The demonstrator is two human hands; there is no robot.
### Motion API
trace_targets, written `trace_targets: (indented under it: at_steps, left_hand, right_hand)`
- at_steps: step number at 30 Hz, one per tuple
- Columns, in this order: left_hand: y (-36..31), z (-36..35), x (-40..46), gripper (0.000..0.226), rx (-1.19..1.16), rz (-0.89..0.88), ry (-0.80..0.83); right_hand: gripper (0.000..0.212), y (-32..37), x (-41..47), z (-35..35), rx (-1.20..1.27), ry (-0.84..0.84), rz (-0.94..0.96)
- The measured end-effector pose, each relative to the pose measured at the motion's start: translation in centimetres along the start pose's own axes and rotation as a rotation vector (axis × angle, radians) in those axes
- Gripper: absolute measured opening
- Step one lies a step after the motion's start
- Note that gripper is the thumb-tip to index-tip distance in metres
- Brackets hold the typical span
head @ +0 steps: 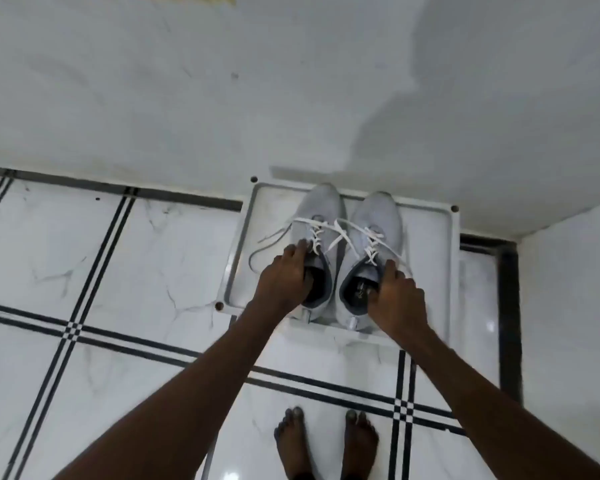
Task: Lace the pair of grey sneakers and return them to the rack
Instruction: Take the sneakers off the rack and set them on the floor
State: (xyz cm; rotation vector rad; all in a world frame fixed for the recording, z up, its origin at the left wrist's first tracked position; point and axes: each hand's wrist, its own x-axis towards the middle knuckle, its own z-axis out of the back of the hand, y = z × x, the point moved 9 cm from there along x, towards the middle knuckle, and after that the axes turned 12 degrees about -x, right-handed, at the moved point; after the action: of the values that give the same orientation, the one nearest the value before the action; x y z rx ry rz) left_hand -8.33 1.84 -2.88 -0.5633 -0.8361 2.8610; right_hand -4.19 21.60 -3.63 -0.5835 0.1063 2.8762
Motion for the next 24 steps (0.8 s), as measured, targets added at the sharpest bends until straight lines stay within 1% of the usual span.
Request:
trace_targets:
  at_steps: [2, 4, 8, 10, 12, 16, 24]
  left_hand:
    - [0.4, 0.8, 0.7, 0.063, -0.053, 0.046, -0.049]
    - [0.9, 1.1, 1.5, 0.053, -0.030, 0.071, -0.089]
    - [1.4, 1.1, 1.5, 0.036, 0.008, 0.087, -0.131]
    - [1.5, 1.6, 1.0, 0.024, -0.017, 0.110, -0.162]
    - [1.5, 2.2, 0.4, 0.019, -0.051, 0.130, -0.180]
    - [0.9, 4.2, -2.8, 0.025, -0.080, 0.140, -0.202]
    - [-0.1, 7.6, -10.9, 0.042, -0.128, 0.048, -0.283]
  right_hand:
    - [0.054, -1.3, 0.9, 0.1, 0.166, 0.032, -0.112]
    - [0.042, -2.3, 1.9, -0.6, 0.271, 0.098, -0.220]
    - [0.028, -2.2, 1.9, -1.2, 0.318, 0.098, -0.251]
    - [0.025, -2.5, 1.4, -0.5, 0.329, 0.066, -0.258]
    - [0.021, -2.7, 0.9, 0.5, 0.336, 0.023, -0.261]
    - [0.015, -3.1, -1.5, 2.8, 0.342, -0.029, -0.228]
    - [0.007, -3.1, -8.9, 6.7, 0.326, -0.162, -0.141]
